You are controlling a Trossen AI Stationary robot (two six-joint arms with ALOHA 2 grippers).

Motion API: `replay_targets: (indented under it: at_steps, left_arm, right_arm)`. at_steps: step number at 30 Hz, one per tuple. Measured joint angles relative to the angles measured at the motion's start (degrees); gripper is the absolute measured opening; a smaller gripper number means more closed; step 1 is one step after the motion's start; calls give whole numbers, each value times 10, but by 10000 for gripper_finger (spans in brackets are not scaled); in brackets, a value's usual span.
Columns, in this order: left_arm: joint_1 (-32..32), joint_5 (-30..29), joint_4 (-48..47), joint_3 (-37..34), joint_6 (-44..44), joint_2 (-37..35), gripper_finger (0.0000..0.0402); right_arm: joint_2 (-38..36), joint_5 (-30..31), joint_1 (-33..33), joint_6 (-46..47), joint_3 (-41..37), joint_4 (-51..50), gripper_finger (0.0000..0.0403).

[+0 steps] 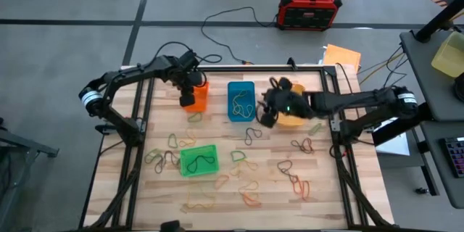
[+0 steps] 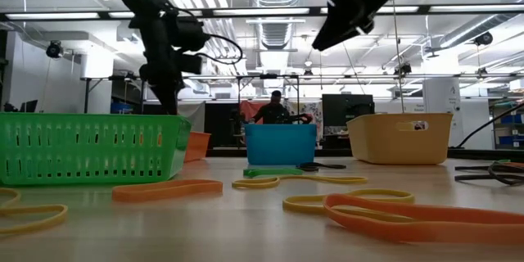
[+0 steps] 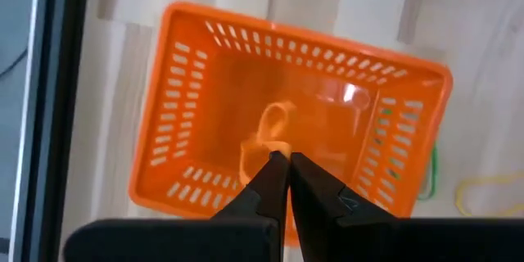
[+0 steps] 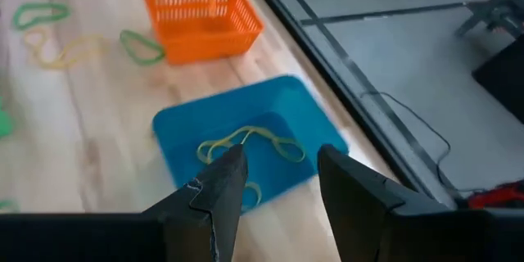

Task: Sort rubber bands into baskets
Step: Put the orange rubberband into the orange bin, then put the violet rubberband into the green bin

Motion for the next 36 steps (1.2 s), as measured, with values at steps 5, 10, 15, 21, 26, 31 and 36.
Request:
replay_targets:
  at_steps: [5, 10, 15, 21, 26, 31, 36]
  left_arm:
    - [0, 2, 19, -5, -11, 4, 0]
    - [0, 4, 48, -23, -26, 6, 4]
    - [0, 2, 54, -26, -28, 6, 35]
    - [0, -16, 54, -26, -28, 6, 83]
    - [-3, 4, 41, -26, -78, 1, 102]
    - [-46, 60, 72, -47, -127, -34, 103]
    - [-124, 59, 160, -107, -153, -113, 103]
  right_arm:
    - [0, -77, -63, -22, 0, 39, 146]
    - [0, -99, -83, -20, 0, 40, 146]
    - [0, -100, -83, -27, 0, 40, 146]
    - [0, -104, -82, -18, -7, 39, 146]
    - [0, -114, -79, 12, -16, 39, 146]
    - [0, -141, -55, 28, -20, 43, 146]
    - [0, -144, -1, 42, -20, 41, 146]
